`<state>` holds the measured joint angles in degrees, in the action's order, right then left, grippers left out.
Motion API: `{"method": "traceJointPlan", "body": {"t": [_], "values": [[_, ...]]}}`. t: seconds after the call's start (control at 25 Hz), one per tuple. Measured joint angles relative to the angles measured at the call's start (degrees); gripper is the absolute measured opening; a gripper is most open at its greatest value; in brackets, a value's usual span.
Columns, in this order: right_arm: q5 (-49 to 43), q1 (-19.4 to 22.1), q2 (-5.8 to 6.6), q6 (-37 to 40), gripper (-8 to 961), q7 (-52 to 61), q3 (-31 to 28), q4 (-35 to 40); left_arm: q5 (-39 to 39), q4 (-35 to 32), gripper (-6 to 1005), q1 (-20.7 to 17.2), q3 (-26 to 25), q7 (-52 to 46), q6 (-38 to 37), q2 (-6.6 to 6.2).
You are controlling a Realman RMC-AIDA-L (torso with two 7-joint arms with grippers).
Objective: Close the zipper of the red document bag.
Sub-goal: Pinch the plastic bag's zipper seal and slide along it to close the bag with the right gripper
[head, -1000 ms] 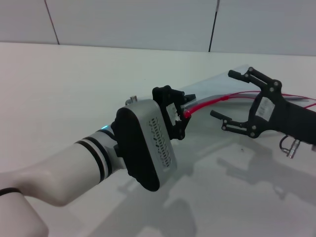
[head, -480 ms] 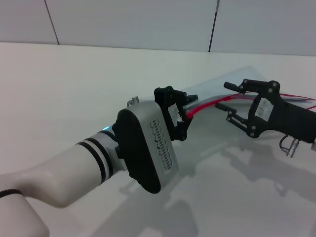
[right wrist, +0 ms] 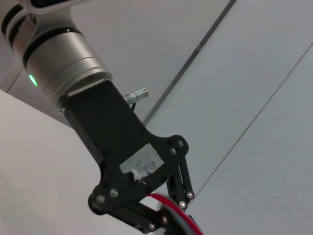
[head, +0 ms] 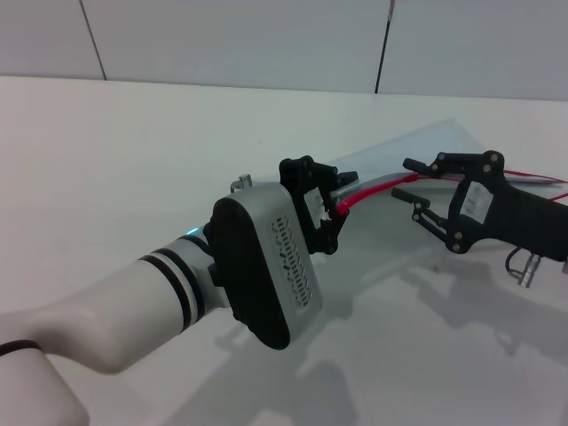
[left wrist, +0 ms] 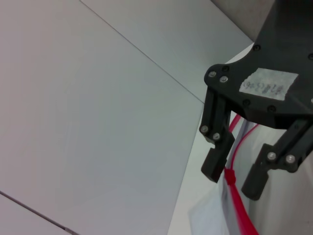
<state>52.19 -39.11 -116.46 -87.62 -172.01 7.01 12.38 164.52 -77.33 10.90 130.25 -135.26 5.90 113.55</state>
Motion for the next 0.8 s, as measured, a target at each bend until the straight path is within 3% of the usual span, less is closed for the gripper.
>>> {"method": "traceJointPlan", "body": {"t": [0.8], "values": [[0.01, -0.26, -0.17, 1.5, 198, 0.01, 0.93, 0.38, 0.0, -0.02, 39, -0.03, 0.16, 0.0, -0.01, -0.09]]}}
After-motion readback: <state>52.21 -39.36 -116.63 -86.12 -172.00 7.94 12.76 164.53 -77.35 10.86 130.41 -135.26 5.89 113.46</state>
